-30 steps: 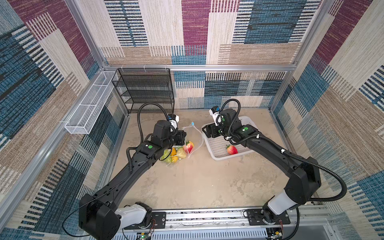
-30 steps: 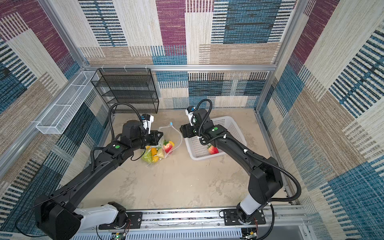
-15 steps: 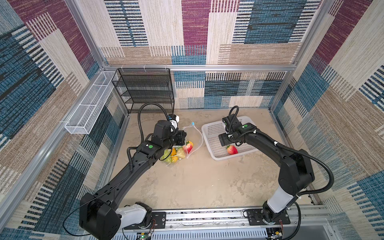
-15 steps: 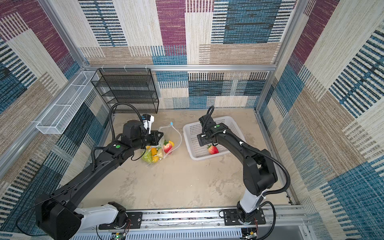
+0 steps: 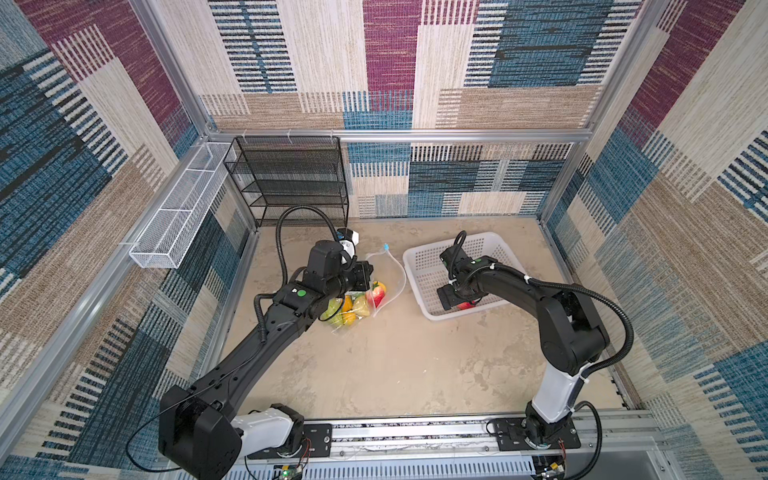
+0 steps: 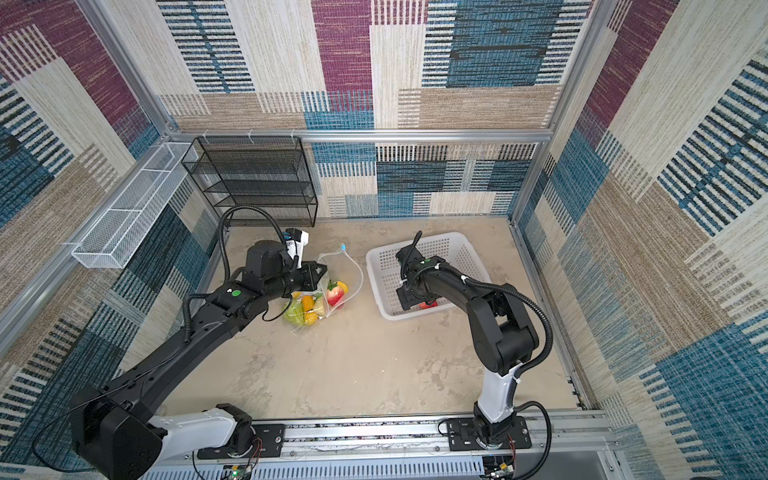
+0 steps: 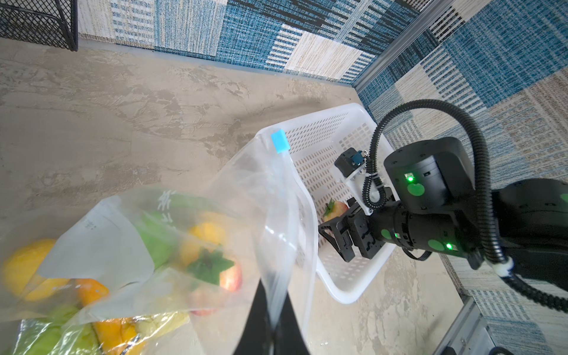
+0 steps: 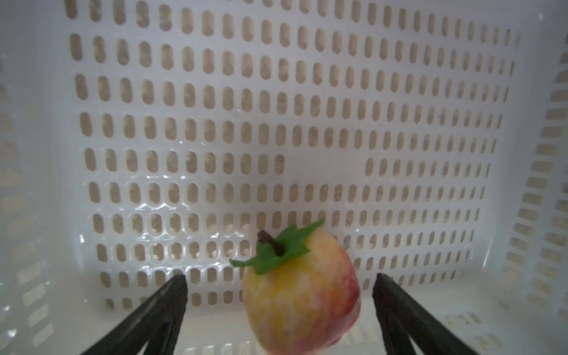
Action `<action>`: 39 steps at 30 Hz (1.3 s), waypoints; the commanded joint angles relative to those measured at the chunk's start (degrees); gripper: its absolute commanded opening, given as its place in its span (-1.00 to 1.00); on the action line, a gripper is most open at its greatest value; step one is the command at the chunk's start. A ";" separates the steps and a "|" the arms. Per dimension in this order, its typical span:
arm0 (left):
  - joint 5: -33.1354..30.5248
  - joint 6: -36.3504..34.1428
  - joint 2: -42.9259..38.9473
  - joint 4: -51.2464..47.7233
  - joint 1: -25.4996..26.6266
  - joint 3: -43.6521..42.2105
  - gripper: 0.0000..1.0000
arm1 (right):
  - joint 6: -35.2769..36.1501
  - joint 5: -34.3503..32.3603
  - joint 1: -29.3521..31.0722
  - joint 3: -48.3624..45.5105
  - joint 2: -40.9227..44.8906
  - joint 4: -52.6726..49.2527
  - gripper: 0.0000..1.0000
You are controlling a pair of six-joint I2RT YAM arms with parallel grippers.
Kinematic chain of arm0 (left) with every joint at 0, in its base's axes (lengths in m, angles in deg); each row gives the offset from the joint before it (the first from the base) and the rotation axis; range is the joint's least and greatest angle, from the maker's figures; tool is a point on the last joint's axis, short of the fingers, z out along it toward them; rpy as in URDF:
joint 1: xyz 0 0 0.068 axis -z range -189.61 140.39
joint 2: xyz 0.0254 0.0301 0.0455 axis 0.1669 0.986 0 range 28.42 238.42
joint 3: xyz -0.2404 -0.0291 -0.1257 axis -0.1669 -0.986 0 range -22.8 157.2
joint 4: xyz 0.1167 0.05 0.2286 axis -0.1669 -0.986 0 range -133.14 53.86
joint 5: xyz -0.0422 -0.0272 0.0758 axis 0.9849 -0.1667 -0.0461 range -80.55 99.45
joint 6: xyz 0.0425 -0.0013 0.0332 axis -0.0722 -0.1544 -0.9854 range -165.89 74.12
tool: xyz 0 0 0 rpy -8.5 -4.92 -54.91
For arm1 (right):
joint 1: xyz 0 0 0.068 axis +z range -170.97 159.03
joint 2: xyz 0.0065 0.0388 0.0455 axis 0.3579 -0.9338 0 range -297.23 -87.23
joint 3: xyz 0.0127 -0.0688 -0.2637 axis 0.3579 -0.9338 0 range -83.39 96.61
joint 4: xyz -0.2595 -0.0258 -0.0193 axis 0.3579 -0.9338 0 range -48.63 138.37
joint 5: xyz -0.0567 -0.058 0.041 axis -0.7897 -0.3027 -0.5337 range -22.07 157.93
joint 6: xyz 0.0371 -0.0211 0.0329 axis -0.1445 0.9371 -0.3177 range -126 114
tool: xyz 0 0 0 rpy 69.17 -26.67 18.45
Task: Place the food in the zip-top bag and seal the zipper
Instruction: 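Lower the right gripper and grasp the remaining strawberry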
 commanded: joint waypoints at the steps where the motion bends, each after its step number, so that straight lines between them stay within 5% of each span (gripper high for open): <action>1: -0.05 0.10 0.11 1.02 -0.05 0.01 -1.00 | -0.83 -1.45 -0.91 -0.46 -0.11 1.31 0.91; 14: -0.31 -0.10 -0.09 0.91 -0.04 -0.03 -1.00 | -1.74 7.28 -7.08 -5.13 1.22 6.69 0.77; 39: -0.39 -0.03 -0.48 0.92 -0.04 0.06 -1.00 | -2.69 8.13 -7.68 -5.25 2.31 7.82 0.06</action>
